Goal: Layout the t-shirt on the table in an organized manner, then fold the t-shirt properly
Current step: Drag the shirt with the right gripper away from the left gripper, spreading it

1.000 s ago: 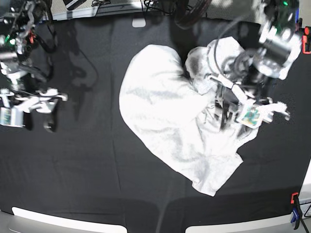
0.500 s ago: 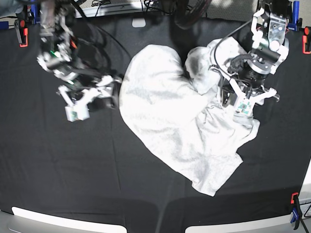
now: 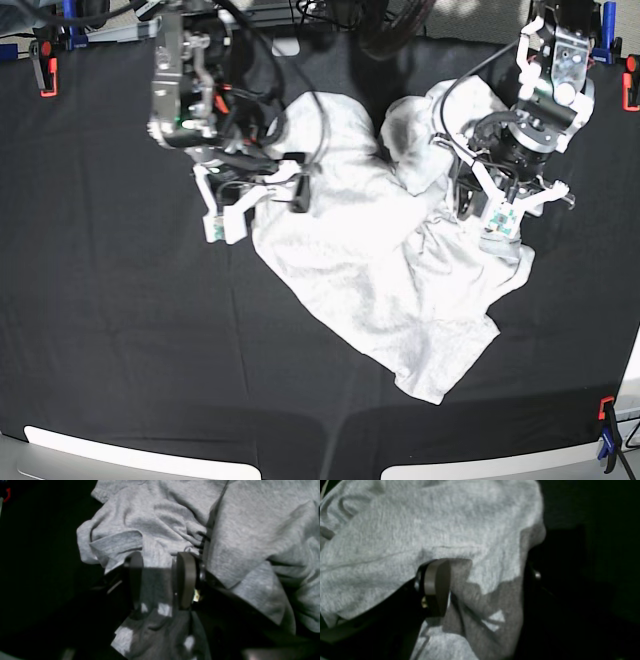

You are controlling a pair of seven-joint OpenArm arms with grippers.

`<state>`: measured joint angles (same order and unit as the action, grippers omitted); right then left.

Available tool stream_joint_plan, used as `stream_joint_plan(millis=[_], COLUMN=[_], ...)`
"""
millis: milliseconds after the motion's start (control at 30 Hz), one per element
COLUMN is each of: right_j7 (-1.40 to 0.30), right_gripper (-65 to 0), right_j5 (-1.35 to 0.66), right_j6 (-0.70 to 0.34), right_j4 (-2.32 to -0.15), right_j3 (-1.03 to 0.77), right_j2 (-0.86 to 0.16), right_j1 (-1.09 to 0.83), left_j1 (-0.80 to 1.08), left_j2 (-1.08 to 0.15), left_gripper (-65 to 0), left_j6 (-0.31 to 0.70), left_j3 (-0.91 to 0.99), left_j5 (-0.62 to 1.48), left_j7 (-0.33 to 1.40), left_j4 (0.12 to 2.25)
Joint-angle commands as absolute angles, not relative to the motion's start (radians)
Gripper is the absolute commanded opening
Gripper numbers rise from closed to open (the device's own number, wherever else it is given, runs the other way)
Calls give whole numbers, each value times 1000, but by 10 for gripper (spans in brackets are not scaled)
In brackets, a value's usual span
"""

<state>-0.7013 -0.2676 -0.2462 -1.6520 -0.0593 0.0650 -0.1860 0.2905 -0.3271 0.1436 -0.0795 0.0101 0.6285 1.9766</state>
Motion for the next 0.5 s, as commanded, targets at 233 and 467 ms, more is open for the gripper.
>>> stream_joint_plan(millis=[233, 467], right_j7=[-681, -620], right_gripper=[-270, -650], right_j5=[-168, -3], right_j6=[-254, -180], right_j4=[-1671, -1671], right_j3=[-59, -59], right_j2=[89, 74], right_j1=[-194, -207], left_j1=[282, 283], left_j2=[-333, -333], left_gripper=[-434, -434], left_j6=[142, 142], left_j3=[-78, -78], left_j5=[11, 11], left_j7=[605, 601], left_j4=[1995, 1995])
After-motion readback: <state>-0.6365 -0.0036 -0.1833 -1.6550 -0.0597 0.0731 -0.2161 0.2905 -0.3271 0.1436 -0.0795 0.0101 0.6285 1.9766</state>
